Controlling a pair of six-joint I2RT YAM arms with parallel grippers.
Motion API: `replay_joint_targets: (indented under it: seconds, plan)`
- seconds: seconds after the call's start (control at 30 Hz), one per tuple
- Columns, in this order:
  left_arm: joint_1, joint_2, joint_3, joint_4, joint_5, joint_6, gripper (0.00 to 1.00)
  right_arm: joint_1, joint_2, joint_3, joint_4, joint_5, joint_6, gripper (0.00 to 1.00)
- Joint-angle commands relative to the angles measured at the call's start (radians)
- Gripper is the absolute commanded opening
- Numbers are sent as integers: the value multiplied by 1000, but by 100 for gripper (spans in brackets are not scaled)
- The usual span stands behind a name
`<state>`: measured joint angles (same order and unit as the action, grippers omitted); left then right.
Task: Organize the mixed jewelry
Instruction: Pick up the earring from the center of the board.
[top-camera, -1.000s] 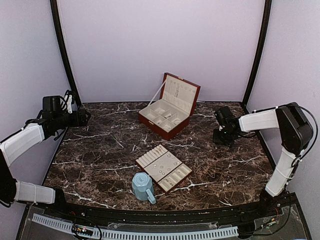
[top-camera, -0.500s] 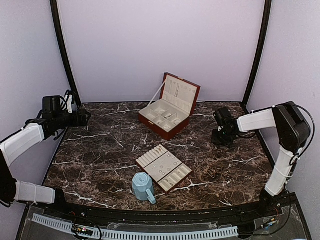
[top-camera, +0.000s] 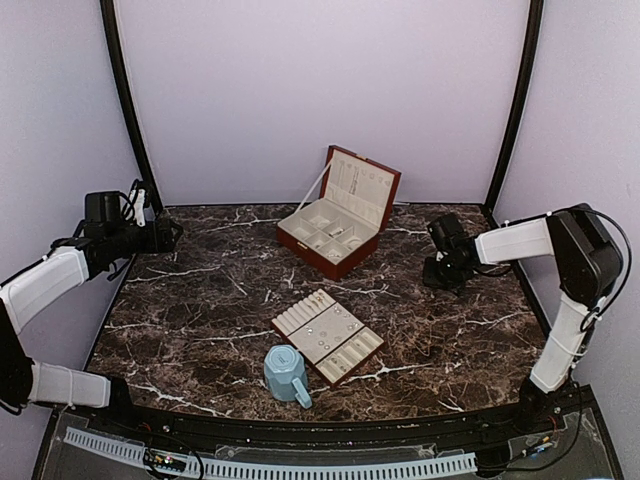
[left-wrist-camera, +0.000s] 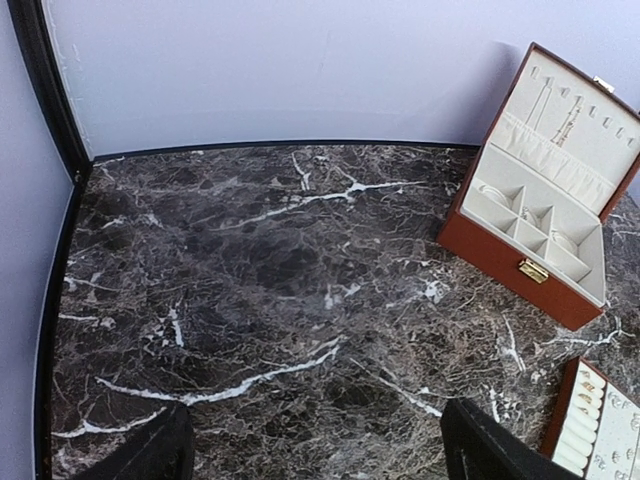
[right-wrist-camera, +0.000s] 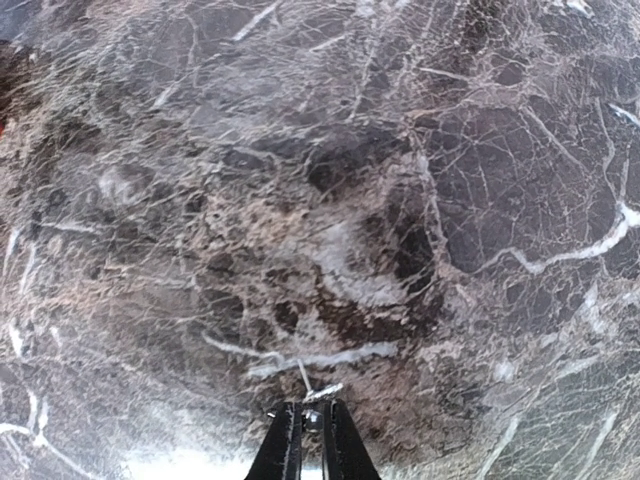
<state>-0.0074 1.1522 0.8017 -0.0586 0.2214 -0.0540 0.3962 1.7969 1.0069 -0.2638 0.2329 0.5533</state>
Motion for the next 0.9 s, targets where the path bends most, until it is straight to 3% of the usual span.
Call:
replay_joint_targets:
  seconds: [0.0, 0.23, 0.53, 0.67, 0.87]
  plan:
    - [-8, -40, -22, 51, 89, -20, 86, -5, -61, -37, 40, -37, -18, 5]
    - [-187, -47, -43, 108, 57, -8, 85, -6, -81, -70, 74, -65, -33, 1]
    - [-362, -23, -51, 213, 85, -123, 83, 7, -197, -111, 123, -197, -30, 1]
    - [-466, 49, -59, 319, 99, -219, 82, 62, -241, -111, 138, -229, -37, 1]
    - [-623, 275, 37, 417, 131, -297, 81, 187, -239, -59, 156, -265, -23, 1]
